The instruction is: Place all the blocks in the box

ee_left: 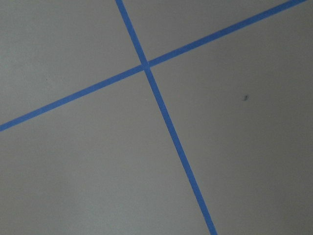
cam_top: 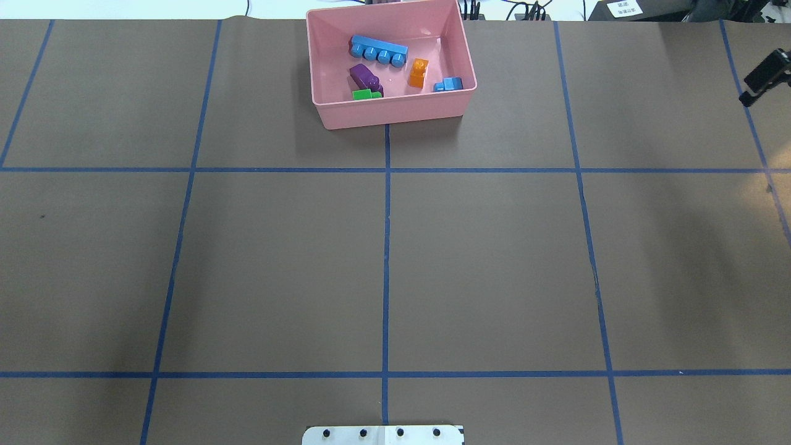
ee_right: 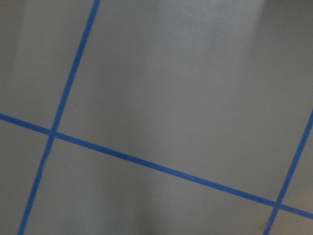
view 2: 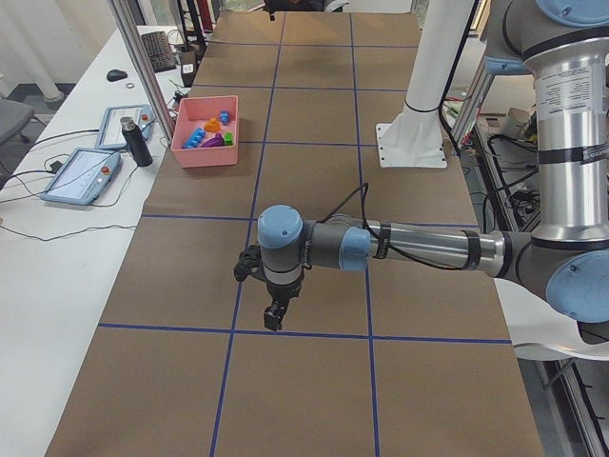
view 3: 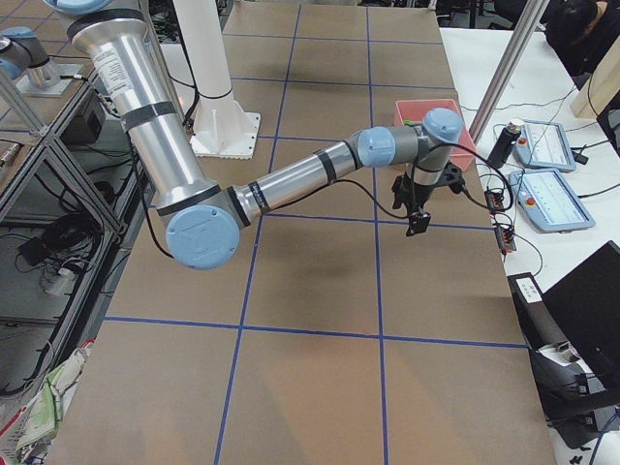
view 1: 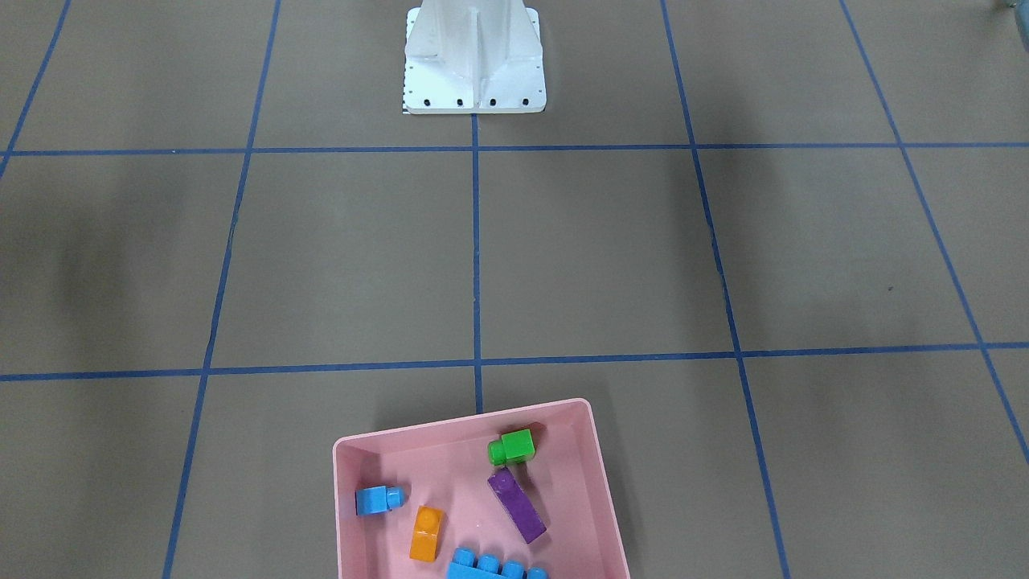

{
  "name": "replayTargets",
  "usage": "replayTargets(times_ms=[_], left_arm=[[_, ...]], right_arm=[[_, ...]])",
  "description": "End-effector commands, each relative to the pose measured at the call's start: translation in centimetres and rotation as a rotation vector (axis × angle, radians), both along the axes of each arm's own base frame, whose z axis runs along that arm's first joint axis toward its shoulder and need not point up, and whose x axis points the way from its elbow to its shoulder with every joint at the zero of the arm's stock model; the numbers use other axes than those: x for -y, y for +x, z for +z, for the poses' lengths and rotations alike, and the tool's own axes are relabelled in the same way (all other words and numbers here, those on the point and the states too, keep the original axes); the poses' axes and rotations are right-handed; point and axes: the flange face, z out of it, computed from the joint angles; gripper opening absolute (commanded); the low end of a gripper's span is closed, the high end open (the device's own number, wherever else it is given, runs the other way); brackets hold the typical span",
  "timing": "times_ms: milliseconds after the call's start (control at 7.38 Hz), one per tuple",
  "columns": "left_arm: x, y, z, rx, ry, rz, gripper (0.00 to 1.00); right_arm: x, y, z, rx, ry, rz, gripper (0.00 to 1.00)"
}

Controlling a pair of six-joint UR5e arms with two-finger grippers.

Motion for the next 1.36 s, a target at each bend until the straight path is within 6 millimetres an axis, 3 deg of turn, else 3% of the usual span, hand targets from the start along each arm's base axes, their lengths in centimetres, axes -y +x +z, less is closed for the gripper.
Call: replayTargets(times_ms=[0,136,271,407,542,814,1220], left_arm=[[-1.1,-0.6,1.2,0.001,-0.014,-0.006,1.00],[-0.9,-0.7,1.2,0.001,-0.023,-0.018,1.00],[-0.9,-1.2,1.1,-0.002,-0.032,-0.037,1.00],[-0.8,-1.1,1.1,-0.006,-0.056,-0.062,1.00],[-0.5,-1.1,0.8,-0.007,-0.073,-0.090,1.00],[0.1,-1.1,0.3,-0.009,-0.077,-0.103,1.00],[0.4,-0.8,0.4,-0.053,-0.127,-0.155,1.00]], right_arm=[[-2.6,4.0,5.5,0.000,-0.016,0.044,1.00],[-5.3,4.9,9.6,-0.007,-0.033,0.056,1.00],[-6.8,6.7,13.2,-0.005,-0.065,0.093,1.00],[-8.3,7.7,15.0,-0.002,-0.098,0.108,1.00],[-10.0,9.3,15.9,0.061,-0.121,0.144,1.00],[-12.1,12.1,15.7,0.097,-0.110,0.198,1.00],[-15.0,13.3,17.2,0.141,-0.148,0.234,1.00]])
